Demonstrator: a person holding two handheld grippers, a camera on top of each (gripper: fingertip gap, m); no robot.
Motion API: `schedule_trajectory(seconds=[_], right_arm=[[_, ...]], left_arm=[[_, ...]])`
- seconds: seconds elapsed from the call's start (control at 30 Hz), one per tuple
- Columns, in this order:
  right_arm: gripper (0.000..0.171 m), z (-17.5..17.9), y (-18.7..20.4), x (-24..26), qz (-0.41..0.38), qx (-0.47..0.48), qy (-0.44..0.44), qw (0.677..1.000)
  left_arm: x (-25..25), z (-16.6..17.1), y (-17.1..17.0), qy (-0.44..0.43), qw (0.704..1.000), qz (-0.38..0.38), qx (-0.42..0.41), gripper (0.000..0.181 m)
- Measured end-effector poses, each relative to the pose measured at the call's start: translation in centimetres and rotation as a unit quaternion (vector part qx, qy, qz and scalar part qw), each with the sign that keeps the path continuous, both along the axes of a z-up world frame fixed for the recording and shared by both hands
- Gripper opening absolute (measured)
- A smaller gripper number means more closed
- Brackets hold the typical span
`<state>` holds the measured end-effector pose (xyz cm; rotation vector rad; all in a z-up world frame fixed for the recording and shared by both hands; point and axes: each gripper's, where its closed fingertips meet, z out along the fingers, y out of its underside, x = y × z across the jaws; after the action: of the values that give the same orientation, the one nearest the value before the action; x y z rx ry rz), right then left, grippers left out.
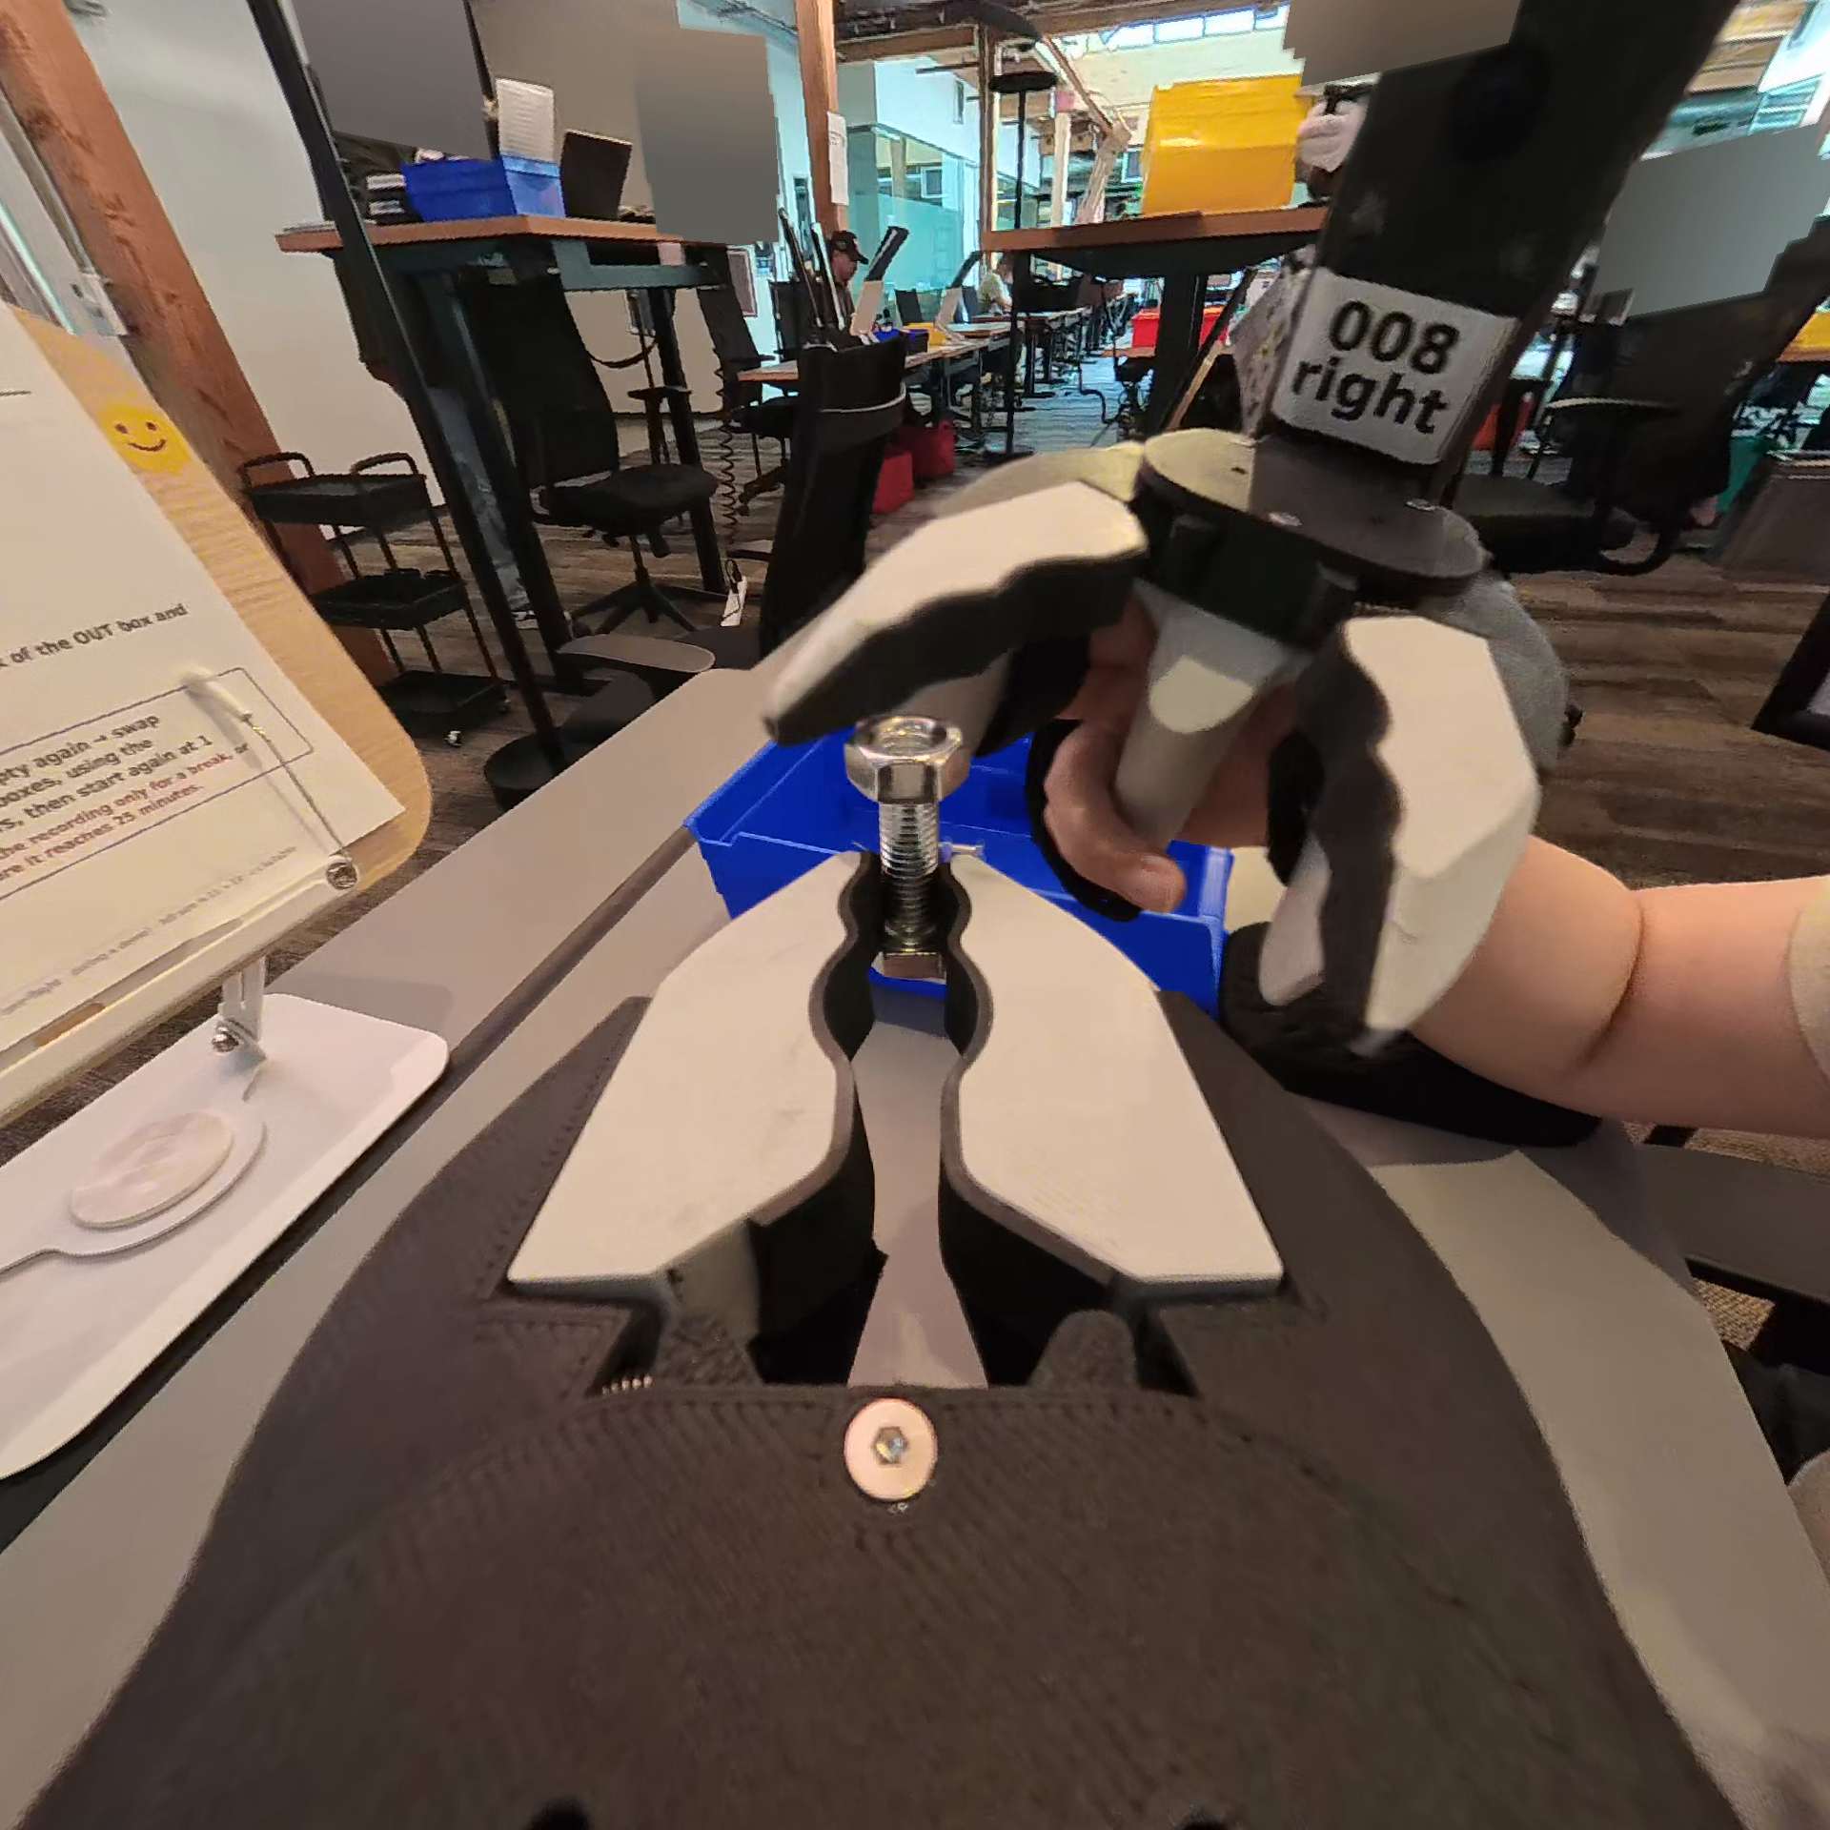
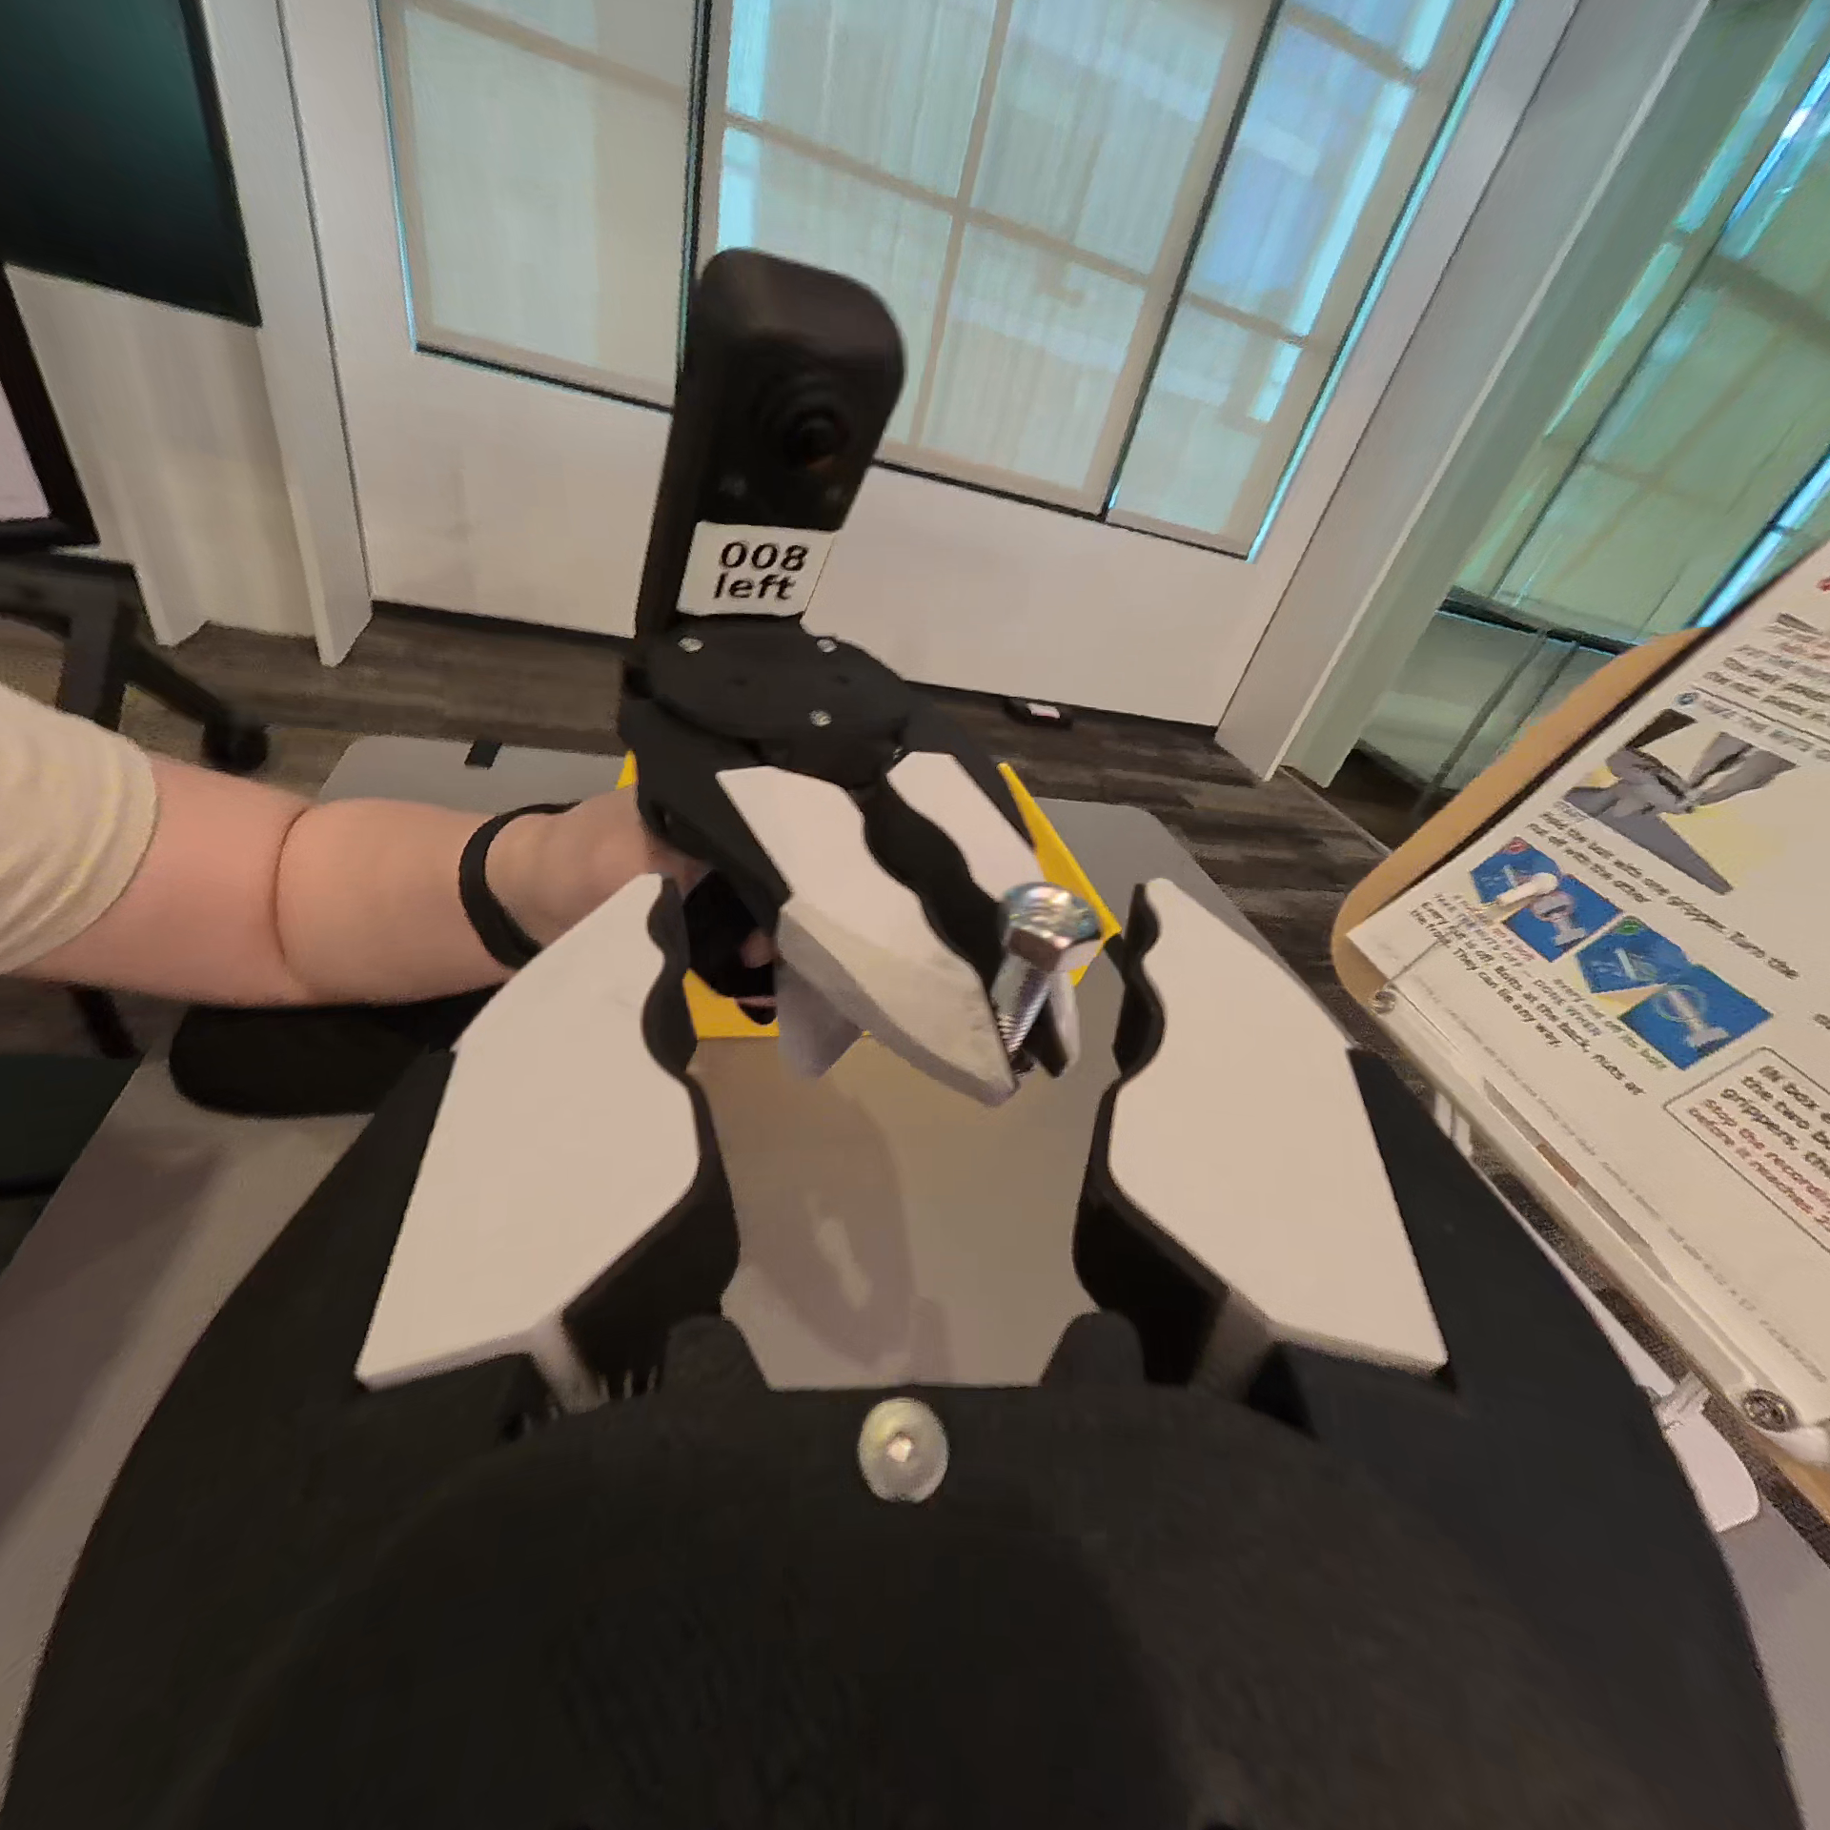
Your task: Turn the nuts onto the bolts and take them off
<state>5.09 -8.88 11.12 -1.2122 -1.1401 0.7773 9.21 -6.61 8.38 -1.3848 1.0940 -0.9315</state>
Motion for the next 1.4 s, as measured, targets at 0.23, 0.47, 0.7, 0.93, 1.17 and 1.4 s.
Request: schedule_trajectory(seconds=[0.23, 0.47, 0.7, 0.93, 1.17, 1.4], right_arm=[[0.083, 1.1, -1.2, 0.7, 0.016, 0.005, 0.007, 1.000], [0.091, -0.4, -0.5, -0.4, 0.006, -0.001, -0.015, 1.000], [0.081, 0.5, -1.0, 0.3, -0.007, 0.019, -0.017, 1.000], [0.087, -0.6, -0.4, -0.5, -0.014, 0.012, -0.029, 0.999], [0.084, 0.4, -1.7, 0.4, -0.023, 0.044, -0.052, 0.997], [0.087, 0.0, -1.4, -0.4, -0.006, 0.018, -0.033, 0.999]], left_arm=[[-1.8, 1.6, 1.1, -0.046, 0.999, 0.010, -0.027, 0.009], [-0.1, 0.3, -0.1, -0.005, 1.000, -0.001, 0.007, 0.010], [-1.6, 1.4, 1.0, -0.042, 0.999, 0.009, -0.025, 0.009], [0.0, 0.4, -0.3, -0.009, 1.000, -0.011, 0.012, 0.010], [-1.5, 1.5, 0.9, -0.042, 0.999, 0.003, -0.018, 0.009], [0.3, 0.8, -1.6, -0.014, 0.998, -0.049, 0.020, 0.010]])
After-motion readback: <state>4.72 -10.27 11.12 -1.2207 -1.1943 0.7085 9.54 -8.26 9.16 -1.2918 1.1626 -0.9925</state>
